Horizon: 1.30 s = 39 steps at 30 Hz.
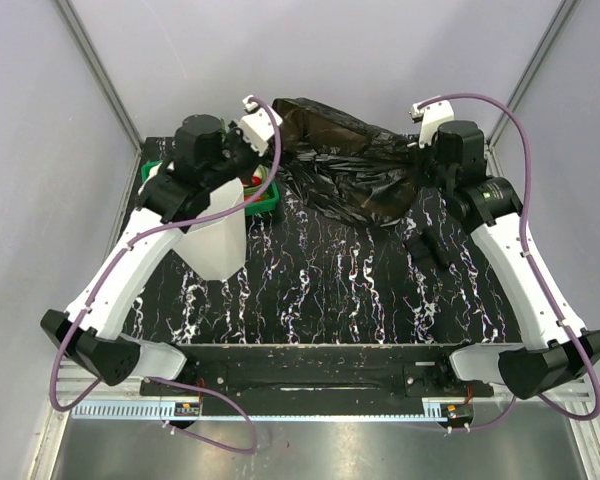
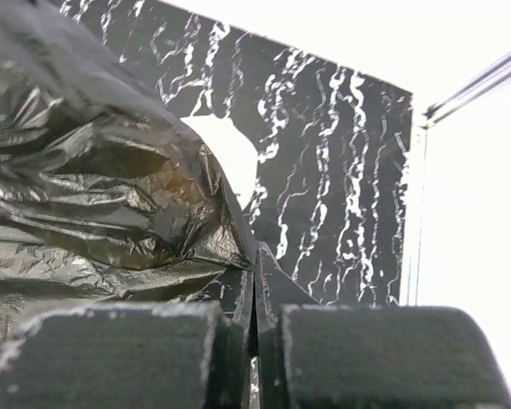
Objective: Put the trash bags into the trash bin
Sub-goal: Unfold the trash bag at the center of the board, then place the trash bag in the trash bin.
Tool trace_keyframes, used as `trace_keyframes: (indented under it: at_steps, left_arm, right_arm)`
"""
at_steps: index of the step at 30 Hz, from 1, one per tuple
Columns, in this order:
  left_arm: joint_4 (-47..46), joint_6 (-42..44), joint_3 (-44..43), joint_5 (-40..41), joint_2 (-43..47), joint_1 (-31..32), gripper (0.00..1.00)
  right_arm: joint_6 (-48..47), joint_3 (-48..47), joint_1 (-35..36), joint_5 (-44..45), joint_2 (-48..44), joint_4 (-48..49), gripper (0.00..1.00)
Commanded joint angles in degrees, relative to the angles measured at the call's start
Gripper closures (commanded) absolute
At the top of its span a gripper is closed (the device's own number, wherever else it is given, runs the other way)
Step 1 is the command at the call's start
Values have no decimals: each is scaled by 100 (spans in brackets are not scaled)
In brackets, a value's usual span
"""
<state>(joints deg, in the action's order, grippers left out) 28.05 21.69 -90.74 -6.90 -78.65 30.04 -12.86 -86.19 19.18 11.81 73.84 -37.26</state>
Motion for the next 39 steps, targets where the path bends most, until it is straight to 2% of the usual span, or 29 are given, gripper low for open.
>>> trace_keyframes:
  at_steps: [1, 15, 27, 29, 34, 39]
  left_arm:
    - [182, 405, -304, -479, 333, -288, 100]
    - [227, 696, -181, -400, 658, -1325, 100]
    - [-2, 767, -41, -426, 623, -1774, 100]
    - [42, 661, -31, -697, 632, -1774, 99]
    - [77, -85, -145, -1761, 562, -1643, 92]
    - [95, -297, -348, -1306, 299, -625, 92]
  right_arm:
    - [-189, -512, 33, 900, 112, 473, 100]
    - [-436, -767, 33, 1095, 262, 342, 100]
    - [-885, -1198, 33, 1420, 385, 122, 100]
    - [-745, -1277, 33, 1150, 385, -9, 100]
    - [-270, -1558, 103, -581, 481, -457, 100]
    - [-50, -1936, 507, -1374, 824, -765, 100]
